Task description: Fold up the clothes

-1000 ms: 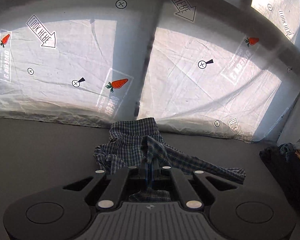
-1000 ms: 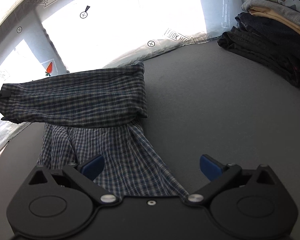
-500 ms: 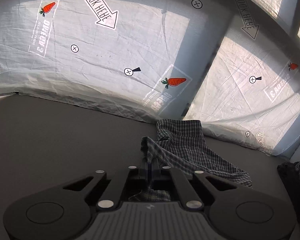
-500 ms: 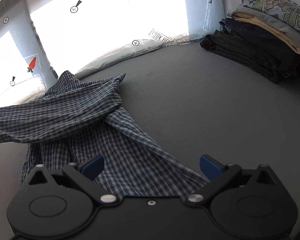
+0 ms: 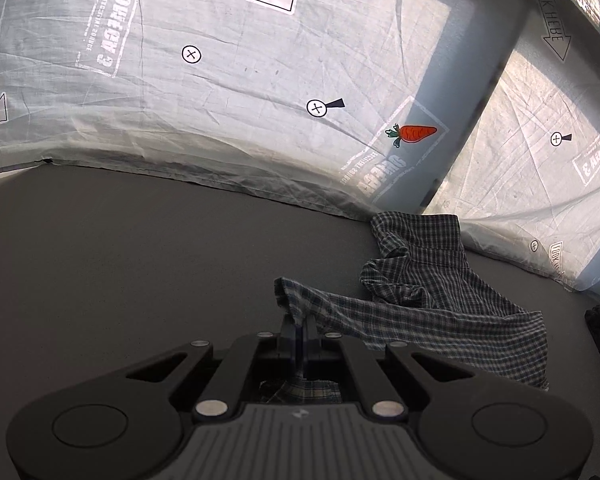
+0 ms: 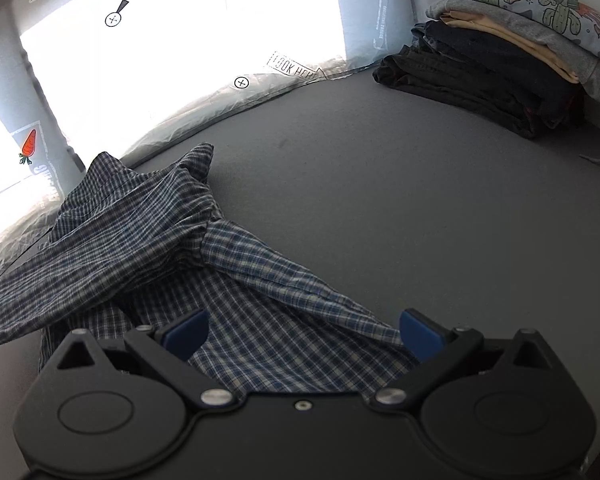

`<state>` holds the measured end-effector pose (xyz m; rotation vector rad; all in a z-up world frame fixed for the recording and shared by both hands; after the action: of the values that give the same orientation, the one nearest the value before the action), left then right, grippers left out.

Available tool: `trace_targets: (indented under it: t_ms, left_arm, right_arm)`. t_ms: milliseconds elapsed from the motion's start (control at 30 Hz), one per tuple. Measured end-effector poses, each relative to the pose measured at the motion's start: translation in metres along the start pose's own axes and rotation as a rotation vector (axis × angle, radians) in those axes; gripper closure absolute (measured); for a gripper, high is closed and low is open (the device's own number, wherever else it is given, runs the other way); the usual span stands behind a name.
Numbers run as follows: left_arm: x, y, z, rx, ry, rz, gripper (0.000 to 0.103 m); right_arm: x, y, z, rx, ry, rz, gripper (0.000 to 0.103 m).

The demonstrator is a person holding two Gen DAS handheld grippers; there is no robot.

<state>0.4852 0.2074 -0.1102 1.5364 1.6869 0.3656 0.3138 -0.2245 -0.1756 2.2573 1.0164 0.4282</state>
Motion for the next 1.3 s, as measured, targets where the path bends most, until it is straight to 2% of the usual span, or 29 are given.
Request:
trace_targets:
  t_ms: [167, 367, 533, 600, 667, 767, 833, 933, 1033, 1167, 1233, 1300]
  left_arm:
    - [0.015, 0.017, 0.005, -0.033, 0.019, -0.004, 0.101]
    - [0.042, 0.039, 0.008, -0.077, 0.117, 0.009, 0.103]
    - [0.072, 0.036, 0.020, 0.000, 0.073, -0.076, 0.101]
    - [0.075, 0.021, 0.028, 0.053, 0.057, -0.083, 0.091]
    - [0.077, 0.007, 0.036, 0.105, 0.040, -0.105, 0.063]
    - [0.079, -0.014, 0.047, 0.172, -0.016, -0.155, 0.043]
    - [0.078, -0.023, 0.053, 0.200, -0.032, -0.170, 0.037]
    - [0.072, -0.034, 0.063, 0.249, -0.067, -0.183, 0.031]
    - [0.064, -0.039, 0.072, 0.273, -0.060, -0.169, 0.031]
    - [0.051, -0.037, 0.083, 0.253, -0.034, -0.089, 0.024]
    - [0.043, -0.037, 0.088, 0.244, -0.016, -0.034, 0.026]
    - [0.032, -0.041, 0.092, 0.227, 0.022, 0.037, 0.037]
  right_arm:
    - [0.007, 0.002, -0.005, -0.004, -0.037, -0.004, 0.000]
    - [0.011, 0.010, -0.015, -0.027, -0.058, 0.026, 0.000]
    - [0.011, 0.012, -0.015, -0.027, -0.073, 0.031, 0.000]
    - [0.010, 0.011, -0.010, -0.009, -0.078, 0.030, 0.000]
    - [0.009, 0.008, -0.006, 0.013, -0.078, 0.028, 0.000]
    - [0.010, 0.003, 0.001, 0.039, -0.085, 0.024, 0.000]
    - [0.011, 0.001, 0.006, 0.058, -0.089, 0.022, 0.000]
    - [0.012, -0.002, 0.012, 0.077, -0.086, 0.016, 0.000]
    - [0.013, -0.004, 0.013, 0.084, -0.086, 0.013, 0.000]
    - [0.012, -0.005, 0.015, 0.088, -0.090, 0.005, 0.000]
    - [0.012, -0.006, 0.017, 0.090, -0.093, -0.002, 0.000]
    - [0.012, -0.007, 0.018, 0.092, -0.095, -0.008, 0.000]
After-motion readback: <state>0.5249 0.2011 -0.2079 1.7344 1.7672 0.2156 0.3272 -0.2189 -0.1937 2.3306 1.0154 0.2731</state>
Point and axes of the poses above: each gripper's, at about its wrist camera, not at the fingertips, and z roughly the way its jaws point, x to its left, y to its top, the point moved 1 cm from there along z, roughly the way its jaws point, and after that the axes turned 10 degrees about -y, right-handed, at the moved point
